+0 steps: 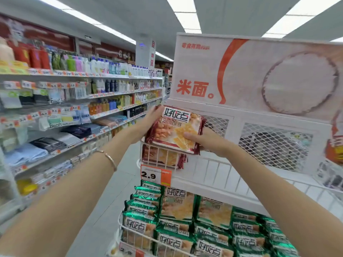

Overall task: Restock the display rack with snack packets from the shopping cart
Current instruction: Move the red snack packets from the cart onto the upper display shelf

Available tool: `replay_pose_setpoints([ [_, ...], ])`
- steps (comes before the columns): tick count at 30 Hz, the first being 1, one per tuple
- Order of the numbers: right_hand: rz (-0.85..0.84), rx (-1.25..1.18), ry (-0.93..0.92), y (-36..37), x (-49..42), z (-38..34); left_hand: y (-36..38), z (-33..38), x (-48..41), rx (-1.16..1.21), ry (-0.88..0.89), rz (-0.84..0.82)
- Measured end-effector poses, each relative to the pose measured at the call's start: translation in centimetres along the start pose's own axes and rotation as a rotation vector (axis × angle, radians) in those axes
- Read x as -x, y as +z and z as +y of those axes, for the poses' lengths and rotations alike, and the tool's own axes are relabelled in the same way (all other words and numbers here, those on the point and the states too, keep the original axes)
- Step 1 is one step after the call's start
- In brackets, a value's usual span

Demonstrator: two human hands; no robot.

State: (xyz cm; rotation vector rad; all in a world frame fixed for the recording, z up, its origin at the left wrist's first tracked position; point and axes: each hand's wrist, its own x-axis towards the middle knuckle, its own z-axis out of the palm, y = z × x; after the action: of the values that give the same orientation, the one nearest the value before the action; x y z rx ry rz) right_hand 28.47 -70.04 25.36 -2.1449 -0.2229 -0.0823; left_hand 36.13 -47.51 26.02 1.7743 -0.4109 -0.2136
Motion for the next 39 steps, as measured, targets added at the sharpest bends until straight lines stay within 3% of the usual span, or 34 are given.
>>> replay_pose_setpoints([
  [3,0.123,-0.003,-0.061,-0.5,0.4,0.7,-0.4,1.2,-0.3,0.089,0.006,0.006],
  [7,0.128,-0.163,0.002,-2.5,1.0,1.9,-1.0,1.6,-0.8,0.040,-0.008,-0.090],
  [10,0.215,-0.389,0.105,-4.3,1.2,3.1,-0.8,1.0,-1.2,-0.099,-0.007,-0.128],
  [16,0.456,-0.672,0.190,-7.6,1.8,4.5,0.9,1.1,-0.9,-0.317,0.201,-0.105],
  [20,0.467,-0.642,0.212,-8.4,2.3,5.3,-1.6,0.1,0.0,-0.481,0.229,-0.121],
  [25,0.476,-0.559,0.213,-8.5,2.3,5.8,-4.4,0.2,1.0,-0.664,0.103,-0.145],
  [30,0.472,-0.537,0.218,-8.1,1.0,5.0,1.5,3.5,1.0,-0.989,0.315,-0.073],
  [33,0.464,-0.468,0.184,-8.1,0.3,4.9,5.1,2.4,-0.2,-1.183,0.332,-0.117],
  [39,0.479,-0.396,0.145,-9.3,0.2,5.4,4.5,-1.3,0.3,-1.277,0.360,-0.139],
])
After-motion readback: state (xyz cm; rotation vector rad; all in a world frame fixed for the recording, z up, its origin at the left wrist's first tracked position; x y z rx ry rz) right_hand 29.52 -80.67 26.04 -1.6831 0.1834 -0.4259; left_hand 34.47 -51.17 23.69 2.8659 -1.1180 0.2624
